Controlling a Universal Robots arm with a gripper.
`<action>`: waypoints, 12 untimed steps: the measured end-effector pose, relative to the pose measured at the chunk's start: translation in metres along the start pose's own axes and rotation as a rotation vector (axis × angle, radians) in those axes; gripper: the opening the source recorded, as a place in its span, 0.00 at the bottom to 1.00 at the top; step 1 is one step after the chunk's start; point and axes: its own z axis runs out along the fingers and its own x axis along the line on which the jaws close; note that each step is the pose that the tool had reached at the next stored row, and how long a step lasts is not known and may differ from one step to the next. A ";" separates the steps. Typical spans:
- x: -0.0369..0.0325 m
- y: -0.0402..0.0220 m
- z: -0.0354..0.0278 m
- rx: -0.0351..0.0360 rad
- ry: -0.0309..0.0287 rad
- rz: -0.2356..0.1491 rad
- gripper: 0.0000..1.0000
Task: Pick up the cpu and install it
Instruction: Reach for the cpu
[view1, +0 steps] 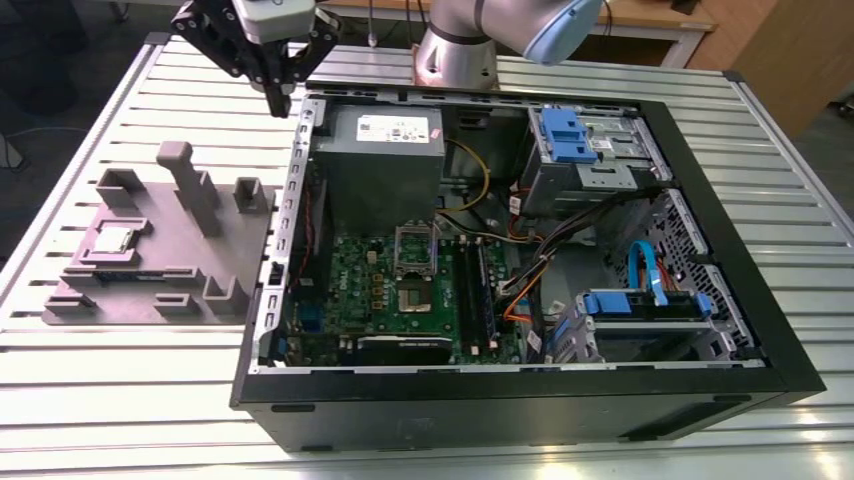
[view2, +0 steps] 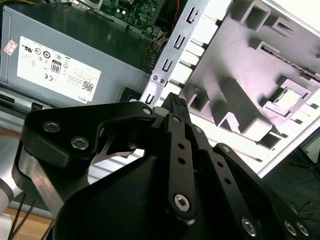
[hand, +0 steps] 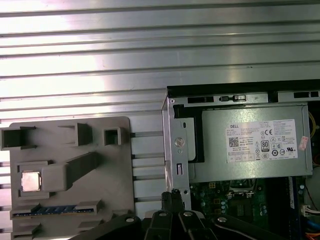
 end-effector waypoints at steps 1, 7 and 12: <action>0.0001 0.0000 0.0000 0.0000 0.0000 0.000 0.10; 0.0020 -0.0002 0.0003 -0.0001 -0.0001 0.000 0.10; 0.0029 -0.0002 0.0002 0.0000 0.0000 0.000 0.10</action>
